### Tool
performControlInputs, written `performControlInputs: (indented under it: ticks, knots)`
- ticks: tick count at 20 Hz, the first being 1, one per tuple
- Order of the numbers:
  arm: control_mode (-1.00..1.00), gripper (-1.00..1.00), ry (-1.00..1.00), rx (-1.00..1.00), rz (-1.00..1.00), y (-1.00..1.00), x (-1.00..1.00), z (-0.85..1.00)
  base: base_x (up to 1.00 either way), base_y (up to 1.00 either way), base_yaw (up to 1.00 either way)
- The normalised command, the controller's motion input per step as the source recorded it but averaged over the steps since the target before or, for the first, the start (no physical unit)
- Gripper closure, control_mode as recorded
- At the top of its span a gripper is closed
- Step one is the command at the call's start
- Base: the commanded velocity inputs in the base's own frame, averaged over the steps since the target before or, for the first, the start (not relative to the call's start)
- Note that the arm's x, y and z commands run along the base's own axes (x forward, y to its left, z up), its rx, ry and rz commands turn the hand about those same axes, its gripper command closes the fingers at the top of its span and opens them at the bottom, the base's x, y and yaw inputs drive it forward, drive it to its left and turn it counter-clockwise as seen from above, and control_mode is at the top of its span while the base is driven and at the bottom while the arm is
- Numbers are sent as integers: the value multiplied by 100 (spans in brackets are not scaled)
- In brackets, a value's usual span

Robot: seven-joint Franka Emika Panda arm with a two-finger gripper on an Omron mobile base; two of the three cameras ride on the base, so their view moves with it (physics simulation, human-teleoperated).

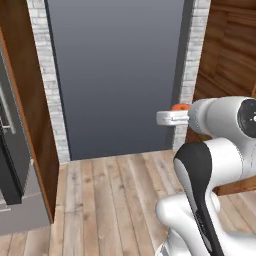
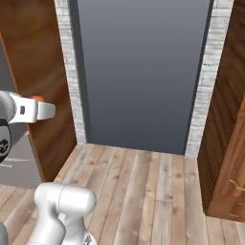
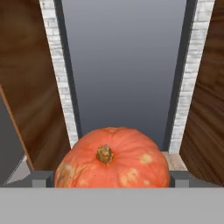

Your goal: Place one squash and one fish in each tupperware on the nearby counter, to pack two identical lunches.

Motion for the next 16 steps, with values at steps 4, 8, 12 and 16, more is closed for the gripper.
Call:
performControlInputs:
  ticks: [4, 8, 12, 16]
  knots:
    - [100, 100, 0, 0, 0, 0, 0, 0, 0, -56, 22]
    - [100, 100, 0, 0, 0, 0, 0, 0, 0, -36, 27]
    - [100, 100, 0, 0, 0, 0, 0, 0, -6, -17, 33]
    - [100, 100, 0, 0, 0, 0, 0, 0, -4, -28, 41]
